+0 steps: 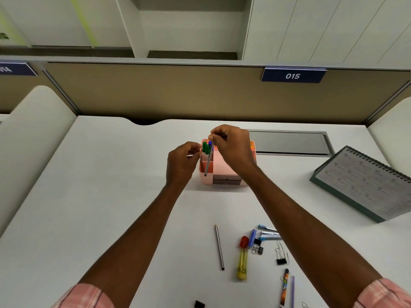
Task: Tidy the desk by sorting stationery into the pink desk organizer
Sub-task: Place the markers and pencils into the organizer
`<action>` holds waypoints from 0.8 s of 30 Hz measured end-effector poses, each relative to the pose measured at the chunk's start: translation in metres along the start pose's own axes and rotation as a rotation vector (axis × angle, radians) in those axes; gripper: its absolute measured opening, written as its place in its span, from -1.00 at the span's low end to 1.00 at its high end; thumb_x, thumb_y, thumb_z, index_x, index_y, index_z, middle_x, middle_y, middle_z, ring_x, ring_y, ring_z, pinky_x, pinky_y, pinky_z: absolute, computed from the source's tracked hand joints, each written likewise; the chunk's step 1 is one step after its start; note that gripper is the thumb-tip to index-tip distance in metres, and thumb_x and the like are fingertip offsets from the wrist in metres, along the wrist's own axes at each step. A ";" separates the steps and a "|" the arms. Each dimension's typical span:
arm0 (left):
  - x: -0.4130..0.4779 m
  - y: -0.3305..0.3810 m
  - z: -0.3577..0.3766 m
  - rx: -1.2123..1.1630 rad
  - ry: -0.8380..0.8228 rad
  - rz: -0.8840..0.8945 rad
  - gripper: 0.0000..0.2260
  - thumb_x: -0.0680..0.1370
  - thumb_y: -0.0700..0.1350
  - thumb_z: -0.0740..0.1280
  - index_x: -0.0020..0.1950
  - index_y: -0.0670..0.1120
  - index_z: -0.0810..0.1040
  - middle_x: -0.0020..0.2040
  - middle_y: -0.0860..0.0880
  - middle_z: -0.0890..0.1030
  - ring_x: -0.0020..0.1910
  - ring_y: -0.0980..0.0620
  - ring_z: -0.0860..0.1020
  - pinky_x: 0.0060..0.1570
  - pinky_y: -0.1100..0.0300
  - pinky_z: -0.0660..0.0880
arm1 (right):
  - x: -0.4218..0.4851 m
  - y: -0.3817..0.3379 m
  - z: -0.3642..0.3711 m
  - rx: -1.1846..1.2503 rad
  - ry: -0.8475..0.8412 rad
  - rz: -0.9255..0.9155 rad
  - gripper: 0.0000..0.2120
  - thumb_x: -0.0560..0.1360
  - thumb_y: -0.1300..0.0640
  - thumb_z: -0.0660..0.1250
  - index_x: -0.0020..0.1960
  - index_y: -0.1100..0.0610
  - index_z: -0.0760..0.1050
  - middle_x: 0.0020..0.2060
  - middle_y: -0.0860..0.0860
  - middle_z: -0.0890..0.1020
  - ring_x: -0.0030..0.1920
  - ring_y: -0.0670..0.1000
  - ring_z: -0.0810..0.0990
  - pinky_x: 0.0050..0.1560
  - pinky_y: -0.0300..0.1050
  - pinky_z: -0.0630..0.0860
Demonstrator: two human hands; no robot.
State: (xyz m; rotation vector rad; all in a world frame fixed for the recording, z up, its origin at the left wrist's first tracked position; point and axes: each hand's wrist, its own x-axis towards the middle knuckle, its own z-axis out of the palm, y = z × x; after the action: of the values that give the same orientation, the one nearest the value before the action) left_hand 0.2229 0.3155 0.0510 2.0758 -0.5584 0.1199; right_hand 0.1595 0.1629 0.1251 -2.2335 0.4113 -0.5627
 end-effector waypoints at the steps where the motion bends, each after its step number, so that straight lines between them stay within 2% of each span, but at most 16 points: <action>1: 0.000 0.000 0.000 0.000 -0.003 0.002 -0.86 0.56 -0.15 0.47 0.10 -0.14 0.67 0.03 -0.04 0.72 -0.04 0.06 0.67 -0.01 0.23 0.64 | 0.001 0.000 -0.001 0.013 0.008 0.015 -0.88 0.57 0.13 0.44 0.02 0.16 0.70 -0.11 0.01 0.74 -0.14 -0.10 0.68 -0.05 -0.16 0.67; 9: 0.001 -0.004 0.002 0.010 -0.007 0.015 -0.88 0.57 -0.15 0.46 0.09 -0.12 0.68 0.03 -0.03 0.73 -0.03 0.05 0.68 0.01 0.19 0.66 | 0.014 -0.004 -0.003 0.022 0.037 -0.008 -0.90 0.56 0.17 0.44 0.01 0.17 0.70 -0.15 -0.01 0.72 -0.16 -0.09 0.67 -0.09 -0.26 0.60; 13: 0.001 -0.002 -0.001 0.002 0.000 0.036 -0.89 0.57 -0.17 0.45 0.09 -0.11 0.68 0.02 -0.01 0.73 -0.04 0.08 0.67 0.02 0.23 0.64 | 0.011 0.011 0.022 -0.156 -0.103 -0.042 -0.86 0.60 0.14 0.38 0.06 0.16 0.70 -0.06 0.02 0.74 -0.12 -0.06 0.66 -0.06 -0.19 0.60; 16: 0.001 -0.003 -0.002 0.002 -0.005 0.053 -0.89 0.58 -0.19 0.43 0.09 -0.12 0.69 0.00 0.00 0.73 -0.04 0.07 0.67 0.05 0.19 0.64 | 0.006 0.025 0.038 -0.251 -0.211 -0.018 -0.84 0.61 0.15 0.37 0.07 0.16 0.70 -0.08 0.06 0.73 -0.16 -0.01 0.65 -0.11 -0.22 0.50; 19: 0.001 -0.004 -0.001 0.015 -0.014 0.060 -0.88 0.58 -0.18 0.43 0.11 -0.11 0.69 0.01 0.01 0.73 -0.03 0.08 0.68 0.06 0.16 0.65 | 0.006 0.031 0.045 -0.270 -0.241 0.024 -0.85 0.60 0.15 0.38 0.07 0.17 0.70 -0.09 0.09 0.73 -0.17 0.01 0.64 -0.10 -0.20 0.52; 24: 0.003 -0.003 -0.001 0.004 -0.030 0.065 -0.88 0.59 -0.18 0.43 0.11 -0.08 0.69 -0.01 0.04 0.73 -0.04 0.14 0.66 0.05 0.19 0.64 | 0.008 0.029 0.051 -0.251 -0.249 0.020 -0.85 0.59 0.15 0.41 0.08 0.17 0.71 -0.10 0.09 0.73 -0.16 0.04 0.66 0.03 -0.11 0.62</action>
State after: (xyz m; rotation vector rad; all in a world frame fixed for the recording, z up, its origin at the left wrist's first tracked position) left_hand 0.2268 0.3169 0.0503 2.0671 -0.6445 0.1280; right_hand 0.1893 0.1719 0.0746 -2.4982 0.3922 -0.2261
